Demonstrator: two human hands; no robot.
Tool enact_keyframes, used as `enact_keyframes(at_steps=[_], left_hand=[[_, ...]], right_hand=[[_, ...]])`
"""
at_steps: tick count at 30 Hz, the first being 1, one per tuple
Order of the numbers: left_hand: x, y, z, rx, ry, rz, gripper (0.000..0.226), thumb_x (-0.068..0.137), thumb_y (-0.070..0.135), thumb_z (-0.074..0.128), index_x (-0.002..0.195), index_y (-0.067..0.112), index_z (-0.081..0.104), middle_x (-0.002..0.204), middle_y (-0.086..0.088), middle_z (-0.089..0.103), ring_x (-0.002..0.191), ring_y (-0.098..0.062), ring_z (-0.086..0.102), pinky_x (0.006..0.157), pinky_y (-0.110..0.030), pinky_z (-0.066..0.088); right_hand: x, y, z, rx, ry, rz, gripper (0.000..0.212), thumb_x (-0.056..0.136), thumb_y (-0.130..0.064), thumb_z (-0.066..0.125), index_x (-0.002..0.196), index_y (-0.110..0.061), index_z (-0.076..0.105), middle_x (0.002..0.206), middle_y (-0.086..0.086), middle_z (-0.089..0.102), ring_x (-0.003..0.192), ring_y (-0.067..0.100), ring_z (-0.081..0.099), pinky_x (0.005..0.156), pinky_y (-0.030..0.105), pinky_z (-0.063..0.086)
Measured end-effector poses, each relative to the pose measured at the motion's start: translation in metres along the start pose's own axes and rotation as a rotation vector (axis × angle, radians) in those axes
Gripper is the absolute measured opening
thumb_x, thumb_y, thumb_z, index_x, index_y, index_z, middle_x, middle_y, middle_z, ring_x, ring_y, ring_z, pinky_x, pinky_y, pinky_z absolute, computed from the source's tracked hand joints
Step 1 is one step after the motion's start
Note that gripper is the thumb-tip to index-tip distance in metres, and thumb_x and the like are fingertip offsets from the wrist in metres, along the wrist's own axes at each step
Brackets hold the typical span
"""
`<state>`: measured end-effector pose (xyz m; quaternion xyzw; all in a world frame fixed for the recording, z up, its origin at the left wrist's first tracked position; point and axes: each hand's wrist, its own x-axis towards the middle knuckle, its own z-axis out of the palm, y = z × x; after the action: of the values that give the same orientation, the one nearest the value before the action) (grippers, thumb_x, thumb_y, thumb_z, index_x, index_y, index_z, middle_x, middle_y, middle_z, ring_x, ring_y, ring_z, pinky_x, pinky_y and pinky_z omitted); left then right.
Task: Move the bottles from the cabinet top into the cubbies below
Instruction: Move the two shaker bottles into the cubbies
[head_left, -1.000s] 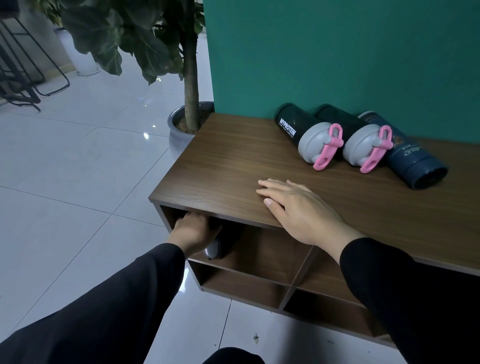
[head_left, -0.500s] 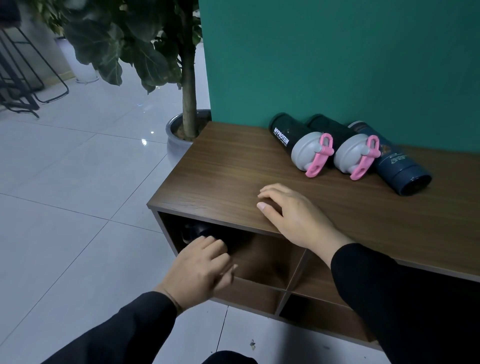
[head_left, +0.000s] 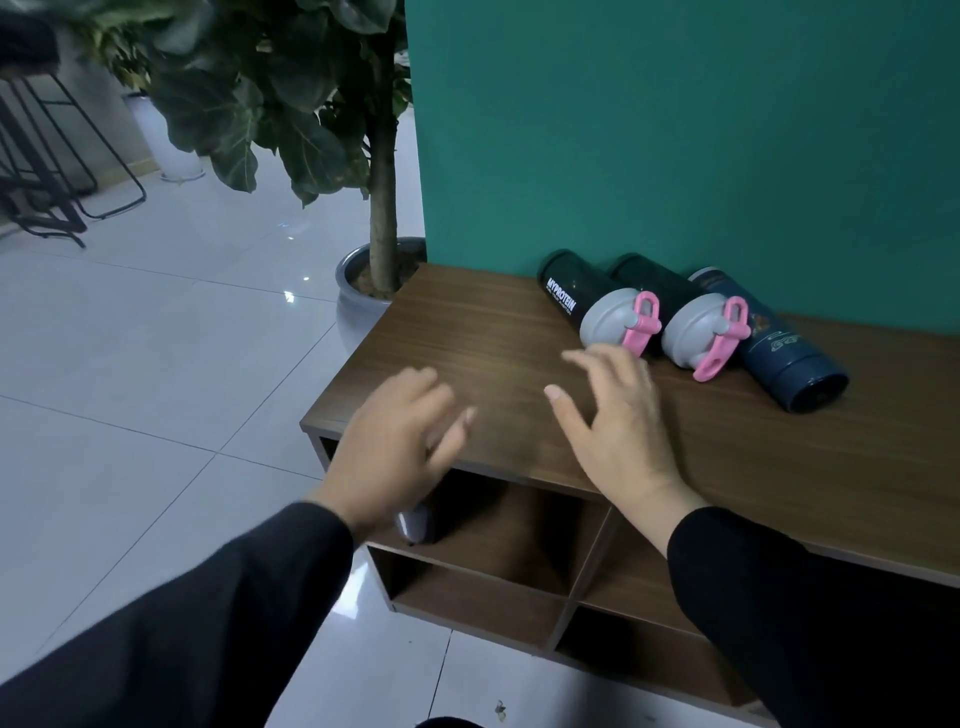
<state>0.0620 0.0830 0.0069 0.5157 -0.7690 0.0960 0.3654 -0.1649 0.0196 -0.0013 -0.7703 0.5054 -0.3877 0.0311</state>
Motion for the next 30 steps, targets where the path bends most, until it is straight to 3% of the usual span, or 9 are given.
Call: enact_keyframes(at_steps=[3,5,7,13,17,24,30], left_hand=[[0.026,-0.024,0.02,0.123,-0.298,-0.338,0.038,0.098,0.044,0.049,0.118,0.018,0.068,0.123,-0.005,0.064,0.112,-0.031,0.059,0.095,-0.043,0.046],[0.022,-0.036,0.034,0.149,-0.51,-0.453,0.053,0.101,0.053,0.043,0.145,0.026,0.053,0.157,-0.005,0.045,0.145,-0.027,0.039,0.118,-0.044,0.031],[0.013,-0.038,0.041,0.205,-0.562,-0.452,0.061,0.102,0.058,0.03,0.156,0.031,0.036,0.169,0.0,0.025,0.157,-0.02,0.018,0.127,-0.044,0.014],[0.01,-0.034,0.04,0.239,-0.533,-0.417,0.059,0.104,0.054,0.021,0.158,0.031,0.031,0.171,0.0,0.021,0.158,-0.019,0.013,0.128,-0.044,0.011],[0.009,-0.035,0.041,0.245,-0.524,-0.417,0.058,0.105,0.052,0.02,0.158,0.032,0.031,0.17,0.0,0.022,0.158,-0.018,0.013,0.128,-0.044,0.011],[0.009,-0.035,0.043,0.254,-0.524,-0.421,0.057,0.105,0.051,0.022,0.158,0.031,0.031,0.17,0.0,0.022,0.158,-0.018,0.013,0.128,-0.043,0.011],[0.008,-0.037,0.041,0.188,-0.499,-0.433,0.062,0.102,0.055,0.027,0.159,0.03,0.026,0.17,0.001,0.023,0.158,-0.016,0.015,0.128,-0.044,0.011]], right_hand=[[0.024,0.007,-0.013,-0.098,0.148,0.126,0.057,0.086,-0.044,0.064,0.132,-0.013,0.052,0.138,0.009,0.051,0.128,0.03,0.046,0.108,0.044,0.036],[0.046,0.018,-0.018,-0.178,0.081,0.205,0.078,0.083,-0.048,0.067,0.145,-0.01,0.04,0.15,0.012,0.044,0.139,0.032,0.039,0.115,0.047,0.032],[0.067,0.032,-0.019,-0.275,-0.038,0.264,0.094,0.08,-0.055,0.068,0.151,-0.007,0.03,0.154,0.015,0.04,0.141,0.035,0.036,0.116,0.049,0.031],[0.101,0.043,-0.014,-0.644,-0.213,0.214,0.088,0.072,-0.079,0.052,0.129,-0.013,0.054,0.117,0.01,0.063,0.113,0.033,0.05,0.091,0.044,0.038],[0.101,0.034,-0.002,-0.707,-0.179,0.194,0.092,0.065,-0.086,0.053,0.125,-0.015,0.054,0.115,0.011,0.061,0.111,0.034,0.052,0.091,0.047,0.039],[0.091,0.015,0.014,-0.503,-0.188,0.194,0.08,0.065,-0.052,0.078,0.128,-0.015,0.046,0.121,0.017,0.046,0.099,0.042,0.056,0.084,0.047,0.047],[0.071,-0.001,0.006,-0.257,-0.083,0.157,0.082,0.063,-0.039,0.08,0.133,-0.019,0.045,0.128,0.013,0.041,0.109,0.04,0.047,0.094,0.044,0.044]])
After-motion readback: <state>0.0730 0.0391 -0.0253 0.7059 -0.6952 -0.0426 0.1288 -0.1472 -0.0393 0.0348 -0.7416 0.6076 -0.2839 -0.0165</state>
